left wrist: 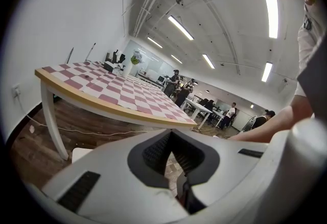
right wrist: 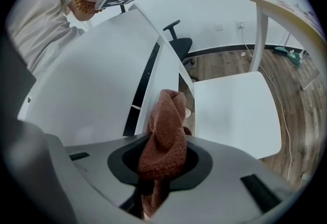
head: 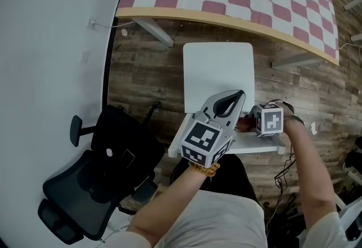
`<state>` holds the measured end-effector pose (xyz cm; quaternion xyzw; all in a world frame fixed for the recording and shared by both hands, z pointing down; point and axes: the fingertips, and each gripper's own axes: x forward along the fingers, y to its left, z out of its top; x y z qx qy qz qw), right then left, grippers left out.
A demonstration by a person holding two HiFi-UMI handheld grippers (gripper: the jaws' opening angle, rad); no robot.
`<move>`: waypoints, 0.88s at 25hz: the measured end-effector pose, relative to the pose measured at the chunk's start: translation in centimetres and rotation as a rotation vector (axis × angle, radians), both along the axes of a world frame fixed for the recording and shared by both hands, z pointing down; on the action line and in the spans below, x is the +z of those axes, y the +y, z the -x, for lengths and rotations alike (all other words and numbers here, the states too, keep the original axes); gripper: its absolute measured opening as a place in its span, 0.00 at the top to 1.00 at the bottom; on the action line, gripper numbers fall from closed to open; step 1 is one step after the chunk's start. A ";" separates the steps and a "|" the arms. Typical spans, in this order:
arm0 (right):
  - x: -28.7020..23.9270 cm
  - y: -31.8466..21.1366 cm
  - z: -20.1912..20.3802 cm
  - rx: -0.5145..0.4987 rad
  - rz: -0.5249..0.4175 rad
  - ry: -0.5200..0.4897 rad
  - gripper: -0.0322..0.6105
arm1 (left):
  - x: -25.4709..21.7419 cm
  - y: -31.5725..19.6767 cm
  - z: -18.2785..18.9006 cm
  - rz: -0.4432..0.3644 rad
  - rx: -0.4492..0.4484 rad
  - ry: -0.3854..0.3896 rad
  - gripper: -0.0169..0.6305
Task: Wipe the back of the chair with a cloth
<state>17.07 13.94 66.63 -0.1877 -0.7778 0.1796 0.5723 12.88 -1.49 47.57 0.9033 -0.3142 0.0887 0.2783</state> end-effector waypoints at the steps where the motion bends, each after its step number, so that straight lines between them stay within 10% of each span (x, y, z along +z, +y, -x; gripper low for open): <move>1: 0.5 -0.1 -0.2 -0.001 -0.003 0.004 0.79 | 0.1 -0.2 -0.1 -0.001 -0.001 0.001 0.95; 22: -0.2 -0.1 -1.4 0.052 0.035 0.036 0.79 | 0.2 0.4 0.1 -0.001 -0.010 -0.003 0.95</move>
